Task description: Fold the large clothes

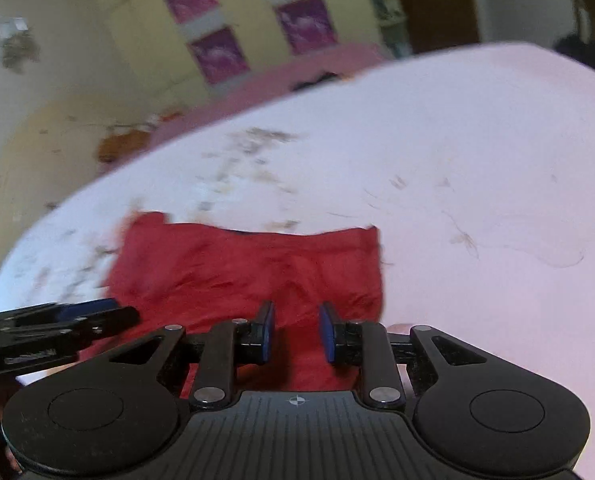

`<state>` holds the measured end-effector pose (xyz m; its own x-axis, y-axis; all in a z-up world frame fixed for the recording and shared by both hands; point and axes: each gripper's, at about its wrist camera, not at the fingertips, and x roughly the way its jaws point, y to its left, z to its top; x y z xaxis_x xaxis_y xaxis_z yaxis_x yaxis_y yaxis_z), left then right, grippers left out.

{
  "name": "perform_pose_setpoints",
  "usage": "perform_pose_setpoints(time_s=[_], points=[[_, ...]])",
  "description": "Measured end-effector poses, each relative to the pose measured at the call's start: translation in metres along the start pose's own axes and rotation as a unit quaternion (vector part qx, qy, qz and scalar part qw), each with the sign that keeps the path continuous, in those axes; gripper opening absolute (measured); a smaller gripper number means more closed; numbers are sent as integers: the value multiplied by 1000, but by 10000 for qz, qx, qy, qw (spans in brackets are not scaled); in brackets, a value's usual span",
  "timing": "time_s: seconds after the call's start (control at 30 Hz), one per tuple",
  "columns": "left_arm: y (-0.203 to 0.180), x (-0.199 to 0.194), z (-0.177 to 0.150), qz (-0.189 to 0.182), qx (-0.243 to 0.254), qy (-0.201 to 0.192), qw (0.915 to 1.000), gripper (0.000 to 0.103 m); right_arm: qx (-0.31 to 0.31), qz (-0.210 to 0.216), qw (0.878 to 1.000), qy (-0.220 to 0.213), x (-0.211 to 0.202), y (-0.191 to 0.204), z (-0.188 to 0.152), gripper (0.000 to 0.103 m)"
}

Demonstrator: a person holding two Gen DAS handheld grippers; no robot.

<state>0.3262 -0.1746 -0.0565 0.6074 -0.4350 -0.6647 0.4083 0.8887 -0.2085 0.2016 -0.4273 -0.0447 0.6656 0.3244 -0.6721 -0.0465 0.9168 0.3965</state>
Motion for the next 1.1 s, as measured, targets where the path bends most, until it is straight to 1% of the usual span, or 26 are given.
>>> perform_pose_setpoints(time_s=[0.1, 0.2, 0.27, 0.33, 0.4, 0.47, 0.6, 0.67, 0.73, 0.8, 0.83, 0.87, 0.9, 0.97, 1.0, 1.03, 1.1], points=[[-11, -36, -24, -126, -49, -32, 9999, 44, -285, 305, 9991, 109, -33, 16, -21, 24], [-24, -59, -49, -170, -93, 33, 9998, 44, -426, 461, 9978, 224, -52, 28, -47, 24], [-29, -65, -62, -90, -52, 96, 9999, 43, -618, 424, 9966, 336, -59, 35, -64, 24], [-32, -68, -73, -77, -50, 158, 9998, 43, -827, 311, 9953, 408, -56, 40, -77, 24], [-33, -65, -81, -64, -75, 211, 9997, 43, -883, 204, 9946, 511, -41, 45, -85, 24], [-32, -62, -85, -48, -52, 206, 9998, 44, -998, 113, 9933, 571, -34, 45, -90, 24], [-33, -55, -95, 17, 21, 207, 9998, 44, -844, 125, 9936, 739, -18, 31, -99, 23], [-36, -51, -99, 93, 171, 214, 9996, 44, -742, 178, 9945, 720, -10, 24, -104, 23], [-34, -47, -98, 104, 150, 245, 9995, 44, -718, 165, 9946, 732, -9, 23, -104, 23], [-33, -53, -92, 61, 89, 280, 9995, 43, -698, 173, 9943, 790, -16, 25, -97, 24], [-33, -58, -88, 89, 100, 233, 9996, 43, -603, 196, 9956, 685, -25, 25, -91, 24], [-32, -65, -82, 160, 109, 88, 9998, 47, -453, 280, 9976, 433, -37, 23, -84, 24], [-31, -70, -79, 234, 97, -76, 9997, 60, -341, 360, 9985, 246, -45, 20, -77, 24], [-21, -77, -68, 417, -37, -470, 9980, 80, -187, 330, 9993, 13, -50, 13, -61, 24], [-15, -75, -64, 428, -106, -553, 9975, 78, -114, 300, 9995, -47, -47, 9, -54, 24], [-11, -71, -59, 435, -172, -539, 9975, 77, -50, 255, 9996, -96, -41, 5, -47, 24], [-4, -57, -49, 354, -271, -451, 9980, 70, 2, 157, 9995, -274, -31, 2, -35, 24]])
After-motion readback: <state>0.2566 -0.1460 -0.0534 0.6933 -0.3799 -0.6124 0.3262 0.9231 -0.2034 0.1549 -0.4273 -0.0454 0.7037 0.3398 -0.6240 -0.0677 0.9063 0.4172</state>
